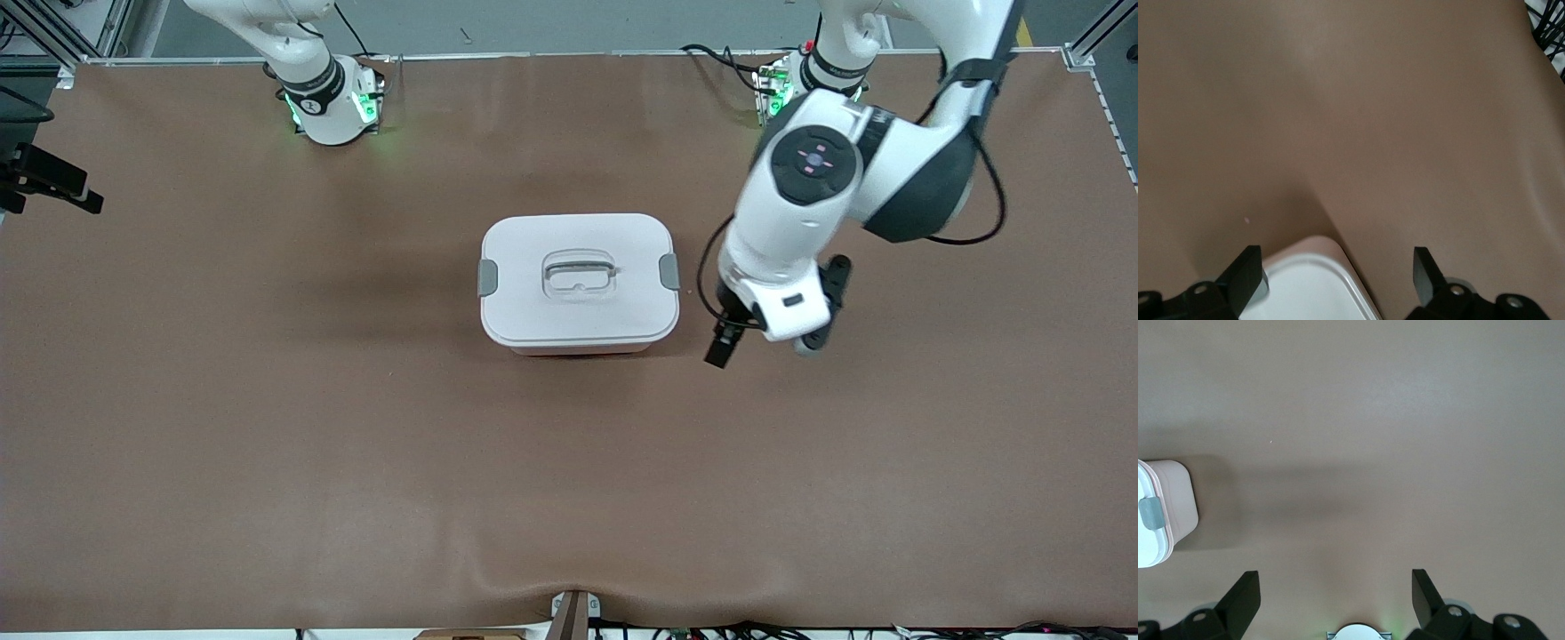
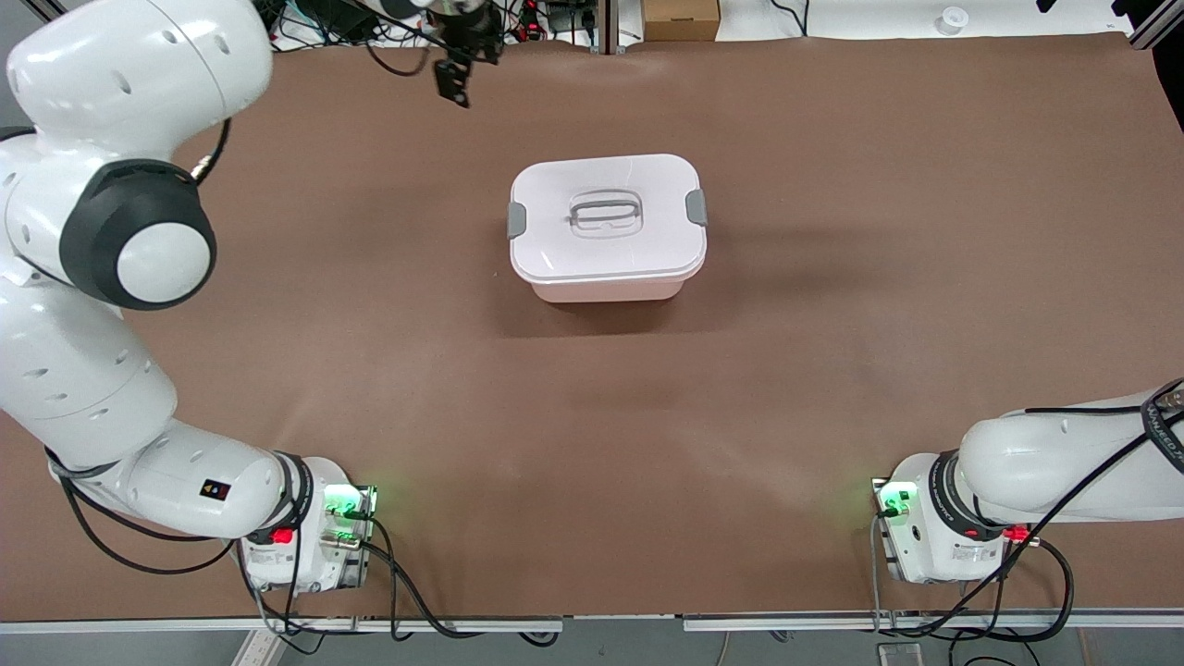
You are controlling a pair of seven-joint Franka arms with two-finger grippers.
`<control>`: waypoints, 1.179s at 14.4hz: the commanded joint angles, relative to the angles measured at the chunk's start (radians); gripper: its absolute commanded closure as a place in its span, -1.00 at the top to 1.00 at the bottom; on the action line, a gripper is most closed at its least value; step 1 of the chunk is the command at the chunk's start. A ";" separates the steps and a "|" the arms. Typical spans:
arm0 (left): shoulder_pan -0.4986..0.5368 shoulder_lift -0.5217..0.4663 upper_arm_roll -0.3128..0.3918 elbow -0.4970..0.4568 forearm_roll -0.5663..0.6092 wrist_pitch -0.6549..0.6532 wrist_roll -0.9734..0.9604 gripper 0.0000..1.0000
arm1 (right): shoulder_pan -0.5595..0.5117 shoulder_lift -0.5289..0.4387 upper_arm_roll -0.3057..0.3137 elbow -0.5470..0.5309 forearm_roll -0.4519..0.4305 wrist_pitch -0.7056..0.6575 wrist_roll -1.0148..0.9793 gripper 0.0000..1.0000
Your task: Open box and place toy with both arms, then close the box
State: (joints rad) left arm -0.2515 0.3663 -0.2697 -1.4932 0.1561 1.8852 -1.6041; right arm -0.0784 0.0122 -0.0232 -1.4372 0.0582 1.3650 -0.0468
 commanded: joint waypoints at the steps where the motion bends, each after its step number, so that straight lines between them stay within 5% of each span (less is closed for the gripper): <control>1: 0.133 -0.024 -0.069 -0.009 -0.013 -0.035 0.166 1.00 | -0.006 0.002 0.003 0.003 0.015 -0.007 -0.002 1.00; 3: 0.208 -0.033 -0.106 -0.007 -0.013 -0.055 0.280 1.00 | -0.006 0.002 0.003 0.004 0.015 -0.007 -0.002 1.00; 10: 0.267 -0.159 -0.066 -0.004 -0.059 -0.155 0.643 1.00 | -0.004 0.002 0.003 0.004 0.015 -0.007 -0.002 1.00; 17: 0.248 -0.271 0.125 -0.007 -0.202 -0.196 1.059 1.00 | -0.004 0.002 0.003 0.003 0.015 -0.007 -0.002 1.00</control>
State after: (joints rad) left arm 0.0047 0.1373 -0.1701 -1.4858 -0.0225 1.7224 -0.5999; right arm -0.0784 0.0123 -0.0227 -1.4374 0.0583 1.3646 -0.0468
